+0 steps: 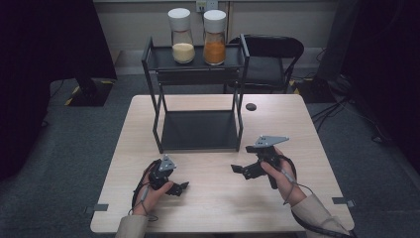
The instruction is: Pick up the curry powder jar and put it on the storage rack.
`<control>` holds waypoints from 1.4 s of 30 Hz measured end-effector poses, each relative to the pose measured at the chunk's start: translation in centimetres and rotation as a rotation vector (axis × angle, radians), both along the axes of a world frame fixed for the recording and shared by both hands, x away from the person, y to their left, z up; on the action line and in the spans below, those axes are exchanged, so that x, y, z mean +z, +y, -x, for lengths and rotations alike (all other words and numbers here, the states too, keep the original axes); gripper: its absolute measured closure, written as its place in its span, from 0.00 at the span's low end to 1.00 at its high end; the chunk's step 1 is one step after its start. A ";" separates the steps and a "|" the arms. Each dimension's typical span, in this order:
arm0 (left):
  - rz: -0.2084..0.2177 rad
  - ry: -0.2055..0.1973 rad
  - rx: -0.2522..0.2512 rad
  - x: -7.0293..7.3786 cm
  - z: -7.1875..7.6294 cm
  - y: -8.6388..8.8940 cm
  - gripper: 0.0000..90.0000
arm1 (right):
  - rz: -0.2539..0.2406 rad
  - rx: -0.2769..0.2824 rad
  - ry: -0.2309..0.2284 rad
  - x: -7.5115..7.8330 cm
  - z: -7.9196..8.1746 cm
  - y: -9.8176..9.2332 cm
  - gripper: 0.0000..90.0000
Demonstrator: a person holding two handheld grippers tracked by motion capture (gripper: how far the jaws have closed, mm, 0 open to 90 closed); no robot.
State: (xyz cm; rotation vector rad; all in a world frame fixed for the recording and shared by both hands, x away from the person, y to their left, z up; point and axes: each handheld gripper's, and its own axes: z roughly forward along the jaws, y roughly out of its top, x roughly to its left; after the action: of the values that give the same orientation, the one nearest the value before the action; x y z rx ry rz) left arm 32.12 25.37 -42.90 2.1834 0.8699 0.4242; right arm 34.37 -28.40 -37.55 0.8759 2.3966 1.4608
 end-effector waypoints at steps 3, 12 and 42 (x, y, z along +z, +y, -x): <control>0.000 0.000 0.000 0.0 0.0 0.0 0.00 | 0.004 -0.004 0.000 -0.3 0.2 -0.3 0.01; 0.000 0.000 0.000 0.0 0.0 0.0 0.00 | 0.002 -0.026 0.008 -1.2 0.7 -1.7 0.01; 0.000 0.000 0.000 0.0 0.0 0.0 0.00 | -0.003 -0.099 0.006 -2.6 2.8 -6.7 0.01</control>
State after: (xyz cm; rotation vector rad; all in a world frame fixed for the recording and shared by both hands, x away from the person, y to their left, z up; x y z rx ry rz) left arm 32.11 25.37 -42.90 2.1835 0.8698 0.4243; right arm 31.60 -35.06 -40.10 0.9861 2.3206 1.4271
